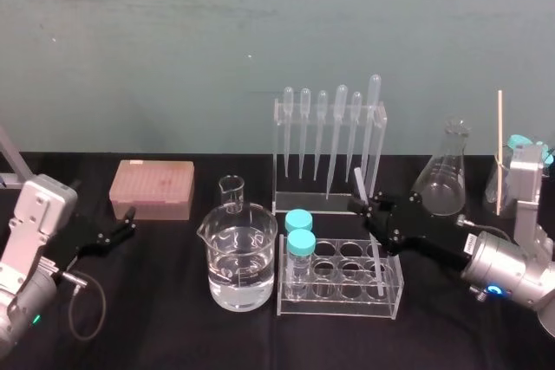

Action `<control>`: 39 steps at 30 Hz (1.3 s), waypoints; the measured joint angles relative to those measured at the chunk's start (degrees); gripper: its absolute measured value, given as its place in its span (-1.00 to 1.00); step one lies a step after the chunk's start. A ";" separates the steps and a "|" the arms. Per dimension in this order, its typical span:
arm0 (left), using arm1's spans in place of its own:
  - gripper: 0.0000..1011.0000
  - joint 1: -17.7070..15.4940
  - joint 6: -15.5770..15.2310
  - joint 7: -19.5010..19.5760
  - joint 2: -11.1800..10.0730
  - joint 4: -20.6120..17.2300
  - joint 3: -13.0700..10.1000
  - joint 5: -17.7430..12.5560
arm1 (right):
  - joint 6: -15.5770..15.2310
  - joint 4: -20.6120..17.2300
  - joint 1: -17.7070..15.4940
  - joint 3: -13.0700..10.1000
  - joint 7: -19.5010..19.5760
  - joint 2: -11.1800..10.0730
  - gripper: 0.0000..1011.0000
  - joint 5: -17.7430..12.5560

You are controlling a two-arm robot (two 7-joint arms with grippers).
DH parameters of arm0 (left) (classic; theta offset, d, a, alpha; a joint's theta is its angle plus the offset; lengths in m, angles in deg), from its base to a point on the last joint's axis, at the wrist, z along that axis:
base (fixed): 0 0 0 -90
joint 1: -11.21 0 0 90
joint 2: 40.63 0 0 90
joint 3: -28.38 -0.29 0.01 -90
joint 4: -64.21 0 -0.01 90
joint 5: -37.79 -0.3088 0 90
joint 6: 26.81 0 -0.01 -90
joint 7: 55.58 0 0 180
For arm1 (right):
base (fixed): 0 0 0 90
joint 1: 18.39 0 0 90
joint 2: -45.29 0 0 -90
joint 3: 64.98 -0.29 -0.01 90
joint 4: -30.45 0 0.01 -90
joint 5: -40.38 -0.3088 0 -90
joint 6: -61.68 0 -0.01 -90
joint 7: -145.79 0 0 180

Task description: Pick up the stirring rod with one hand, then place it down.

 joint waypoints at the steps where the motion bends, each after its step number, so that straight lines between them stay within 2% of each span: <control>1: 0.98 0.00 0.00 0.00 0.00 0.00 0.00 0.00 | 0.00 0.00 0.00 0.00 0.00 0.00 -0.86 0.00; 9: 0.98 0.00 0.00 0.00 0.00 0.00 0.00 0.00 | -1.50 1.80 1.24 1.58 0.22 0.16 -0.86 1.75; 25: 0.98 0.00 0.00 0.00 0.00 0.00 0.00 0.00 | -1.30 1.79 1.18 1.40 0.20 0.16 -0.85 1.43; 30: 0.98 0.00 0.00 0.00 0.00 0.00 0.00 0.00 | -1.25 1.77 1.16 1.37 0.19 0.16 -0.63 1.39; 31: 0.98 0.00 0.00 0.00 0.00 0.00 0.00 0.00 | -1.25 1.77 1.16 1.36 0.19 0.16 -0.52 1.38; 33: 0.98 0.00 0.00 0.00 0.00 0.00 0.00 0.00 | -1.23 1.76 1.15 1.35 0.19 0.16 -0.43 1.38; 34: 0.98 0.00 0.00 0.00 0.00 0.00 0.00 0.00 | -1.23 1.76 1.14 1.34 0.19 0.16 -0.31 1.37; 39: 0.98 0.00 0.00 0.00 0.00 0.00 0.00 0.00 | -1.20 1.74 1.13 1.32 0.17 0.16 -0.03 1.35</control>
